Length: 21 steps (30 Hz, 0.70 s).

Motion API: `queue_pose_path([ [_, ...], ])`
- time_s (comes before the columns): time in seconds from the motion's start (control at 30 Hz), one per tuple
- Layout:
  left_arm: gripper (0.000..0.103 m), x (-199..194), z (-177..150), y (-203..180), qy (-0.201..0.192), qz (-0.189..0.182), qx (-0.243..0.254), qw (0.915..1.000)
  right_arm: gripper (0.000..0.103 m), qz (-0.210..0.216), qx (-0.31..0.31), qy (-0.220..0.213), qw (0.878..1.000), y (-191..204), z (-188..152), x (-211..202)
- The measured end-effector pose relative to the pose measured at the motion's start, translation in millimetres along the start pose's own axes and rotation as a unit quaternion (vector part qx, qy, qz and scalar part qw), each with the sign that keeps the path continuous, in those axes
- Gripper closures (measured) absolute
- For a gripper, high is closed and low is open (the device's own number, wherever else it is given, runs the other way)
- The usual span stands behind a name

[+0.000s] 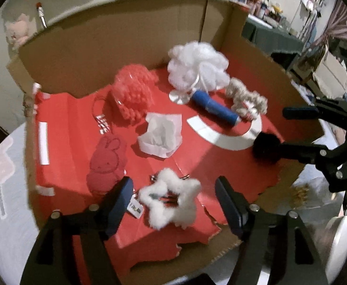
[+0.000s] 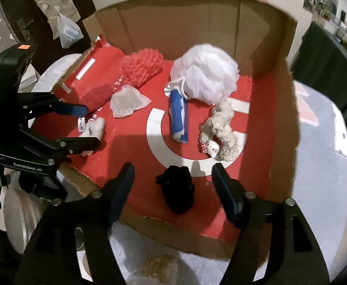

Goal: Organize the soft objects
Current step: 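Open both grippers to drop the white and black scrunchies into the box, then withdraw both tools back toward the remaining table items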

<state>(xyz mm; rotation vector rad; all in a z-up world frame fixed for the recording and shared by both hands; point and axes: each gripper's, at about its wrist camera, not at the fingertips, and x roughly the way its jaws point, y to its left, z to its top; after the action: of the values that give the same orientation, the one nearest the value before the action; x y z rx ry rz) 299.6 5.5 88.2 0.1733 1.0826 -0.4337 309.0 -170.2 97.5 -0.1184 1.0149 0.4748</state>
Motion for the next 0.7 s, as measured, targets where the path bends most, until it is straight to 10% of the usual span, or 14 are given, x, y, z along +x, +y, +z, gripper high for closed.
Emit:
queue_pose_path([
  [0.27,0.014,-71,-26,-12,-0.104,0.022,-0.038,0.9936,0.030,-0.052,-0.002,-0.083,0.995,22,-16,-64],
  [0.7,0.000,-160,-121,-69,-0.265,0.059,-0.061,0.9604,0.022,-0.096,0.003,-0.210,0.973,64,-100,-150],
])
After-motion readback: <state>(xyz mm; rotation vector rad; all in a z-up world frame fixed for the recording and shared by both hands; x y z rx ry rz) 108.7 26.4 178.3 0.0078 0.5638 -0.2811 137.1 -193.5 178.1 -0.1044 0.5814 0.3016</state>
